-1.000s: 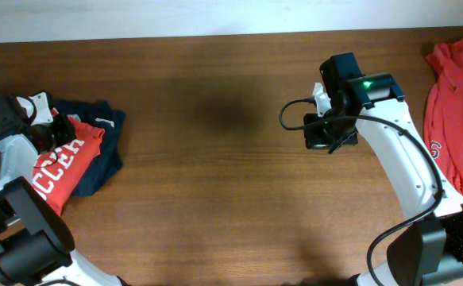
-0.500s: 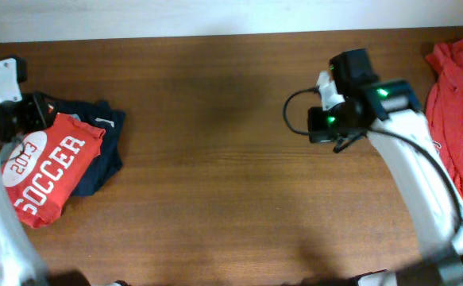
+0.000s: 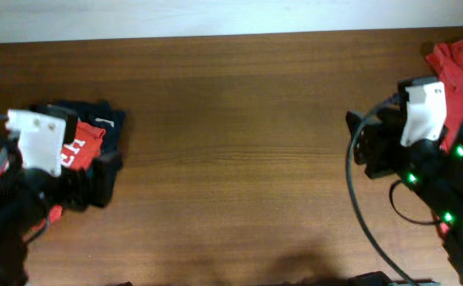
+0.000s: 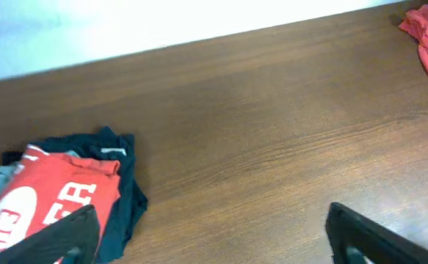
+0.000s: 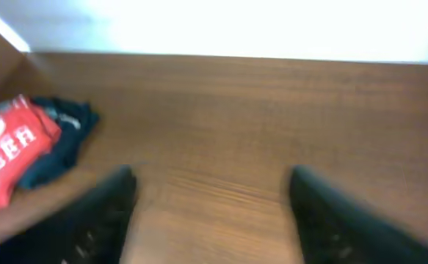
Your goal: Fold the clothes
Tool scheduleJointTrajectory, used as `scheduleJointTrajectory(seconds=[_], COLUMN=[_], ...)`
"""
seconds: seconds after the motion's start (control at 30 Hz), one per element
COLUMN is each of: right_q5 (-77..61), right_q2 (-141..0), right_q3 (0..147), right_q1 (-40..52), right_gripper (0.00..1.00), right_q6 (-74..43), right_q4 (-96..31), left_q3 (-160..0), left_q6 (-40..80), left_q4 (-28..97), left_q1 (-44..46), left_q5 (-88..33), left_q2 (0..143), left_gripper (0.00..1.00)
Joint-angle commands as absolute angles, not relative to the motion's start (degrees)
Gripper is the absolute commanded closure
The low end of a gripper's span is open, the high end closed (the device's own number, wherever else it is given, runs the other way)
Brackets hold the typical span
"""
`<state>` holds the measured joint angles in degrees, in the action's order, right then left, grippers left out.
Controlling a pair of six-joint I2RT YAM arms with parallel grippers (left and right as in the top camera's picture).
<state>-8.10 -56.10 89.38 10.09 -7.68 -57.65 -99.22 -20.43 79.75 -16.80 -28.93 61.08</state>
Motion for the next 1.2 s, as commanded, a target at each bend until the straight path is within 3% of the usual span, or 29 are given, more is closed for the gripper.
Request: scheduleJointTrajectory(seconds=[0.0, 0.6, 0.8, 0.97, 1.17], right_q5=[-8.34, -8.4, -15.07, -9.02, -3.81], right_q2=[-56.38, -59.33, -60.05, -60.64, -59.51], right_q3=[89.58, 89.58, 89.58, 89.58, 89.56], right_q1=[9.74, 9.74, 9.74, 9.72, 9.78], right_gripper=[0.01, 0.01, 0.01, 0.01, 0.01], right_q6=[-7.7, -7.75, -8.43, -6.81, -6.61], right_q4=[-57.65, -58.63, -68.03, -76.31, -76.49], left_q3=[-99.26, -99.26, -99.26, -99.26, -99.26], left_q6=[-21.12, -21.1, -21.1, -21.1, -21.1], left_q4=[80.25, 82.26, 83.44, 83.46, 83.46], left_q1=[-16.27, -16.27, -16.27, -16.27, -16.27], left_q5=[-26.5, -27.16, -27.14, -27.16, -27.14], left_q2=[58.87, 58.89, 58.89, 58.89, 58.89], left_gripper=[0.01, 0.01, 0.01, 0.01, 0.01])
